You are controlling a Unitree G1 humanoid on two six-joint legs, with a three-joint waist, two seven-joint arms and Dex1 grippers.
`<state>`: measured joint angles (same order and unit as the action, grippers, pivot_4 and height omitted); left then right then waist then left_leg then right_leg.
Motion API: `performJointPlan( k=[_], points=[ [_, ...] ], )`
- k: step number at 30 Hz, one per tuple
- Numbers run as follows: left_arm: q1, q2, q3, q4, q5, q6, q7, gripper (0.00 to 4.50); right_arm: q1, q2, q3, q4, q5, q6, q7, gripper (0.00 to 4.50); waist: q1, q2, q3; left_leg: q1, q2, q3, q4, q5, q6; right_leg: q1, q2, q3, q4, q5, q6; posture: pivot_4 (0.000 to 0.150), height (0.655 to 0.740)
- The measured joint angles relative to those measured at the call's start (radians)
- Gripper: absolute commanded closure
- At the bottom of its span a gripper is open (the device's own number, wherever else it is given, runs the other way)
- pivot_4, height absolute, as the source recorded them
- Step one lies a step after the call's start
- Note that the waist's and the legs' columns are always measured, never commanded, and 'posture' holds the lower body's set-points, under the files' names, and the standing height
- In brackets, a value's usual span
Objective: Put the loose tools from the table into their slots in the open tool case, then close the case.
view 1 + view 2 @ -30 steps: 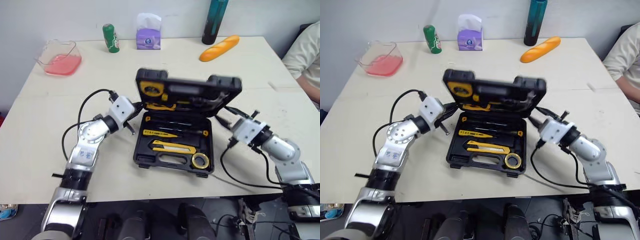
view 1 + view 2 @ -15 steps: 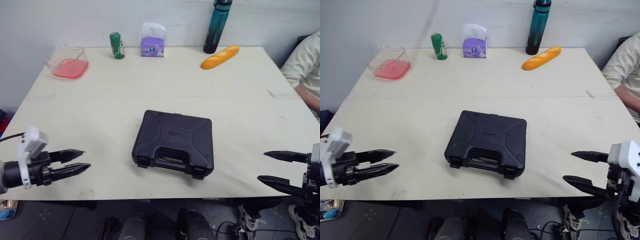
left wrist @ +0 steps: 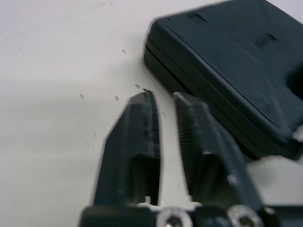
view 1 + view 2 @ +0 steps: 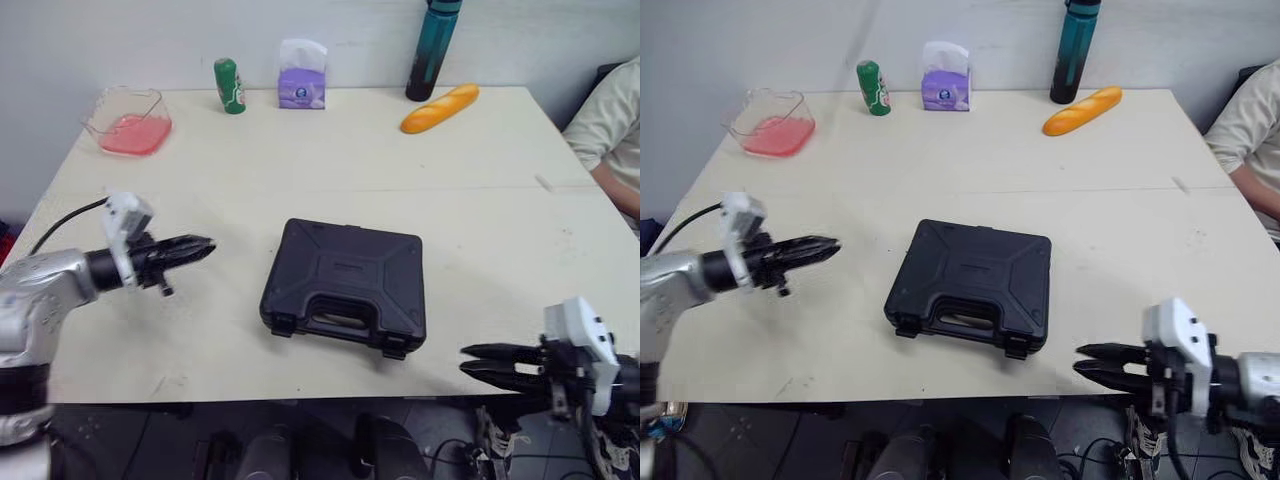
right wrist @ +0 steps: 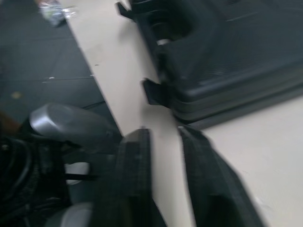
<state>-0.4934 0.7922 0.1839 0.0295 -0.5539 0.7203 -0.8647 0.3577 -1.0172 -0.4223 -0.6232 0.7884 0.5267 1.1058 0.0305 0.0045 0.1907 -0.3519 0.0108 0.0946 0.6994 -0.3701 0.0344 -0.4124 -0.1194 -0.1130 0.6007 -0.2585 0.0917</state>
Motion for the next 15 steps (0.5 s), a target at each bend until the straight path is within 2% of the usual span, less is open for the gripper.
performJointPlan(
  k=[1, 4, 7, 11, 15],
  points=[
    [-0.032, -0.021, -0.028, 0.026, 0.021, -0.016, 0.007, 4.5, -0.02, 0.001, 0.033, -0.002, -0.007, 0.0, -0.003, 4.45, 0.001, 0.0, 0.0, 0.0, 0.0, 0.0, 0.0, 0.0, 0.0, 0.0, 0.0, 0.001, 0.0, 0.0, 0.0, 0.15, 0.7314],
    [-0.223, -0.132, -0.175, 0.247, 0.153, -0.117, 0.02, 4.5, -0.125, 0.027, 0.191, 0.023, -0.067, -0.001, -0.016, 4.45, 0.005, -0.004, -0.001, -0.002, 0.0, 0.002, 0.0, 0.0, 0.001, -0.001, 0.004, -0.001, 0.001, 0.001, 0.002, 0.15, 0.7314],
    [-0.351, -0.223, -0.254, 0.476, 0.253, -0.238, 0.008, 4.5, -0.208, 0.052, 0.316, 0.079, -0.14, -0.003, -0.028, 4.45, -0.001, -0.005, -0.001, -0.003, 0.0, 0.005, 0.0, 0.0, 0.002, -0.002, 0.004, -0.004, -0.002, 0.002, 0.003, 0.15, 0.7314],
    [-0.514, -0.338, -0.299, 0.798, 0.353, -0.398, 0.011, 4.5, -0.294, 0.08, 0.423, 0.159, -0.227, -0.014, -0.029, 4.45, -0.005, -0.009, 0.001, -0.006, -0.001, 0.007, 0.001, 0.0, 0.003, -0.004, 0.005, -0.007, -0.004, 0.002, 0.004, 0.15, 0.7314],
    [-0.614, -0.397, -0.311, 1.004, 0.424, -0.538, 0.021, 4.5, -0.334, 0.101, 0.472, 0.203, -0.27, -0.032, -0.026, 4.45, -0.005, -0.009, 0.001, -0.007, 0.001, 0.007, 0.001, 0.001, 0.003, -0.004, 0.005, -0.007, -0.004, 0.003, 0.004, 0.15, 0.7314]
  ],
)
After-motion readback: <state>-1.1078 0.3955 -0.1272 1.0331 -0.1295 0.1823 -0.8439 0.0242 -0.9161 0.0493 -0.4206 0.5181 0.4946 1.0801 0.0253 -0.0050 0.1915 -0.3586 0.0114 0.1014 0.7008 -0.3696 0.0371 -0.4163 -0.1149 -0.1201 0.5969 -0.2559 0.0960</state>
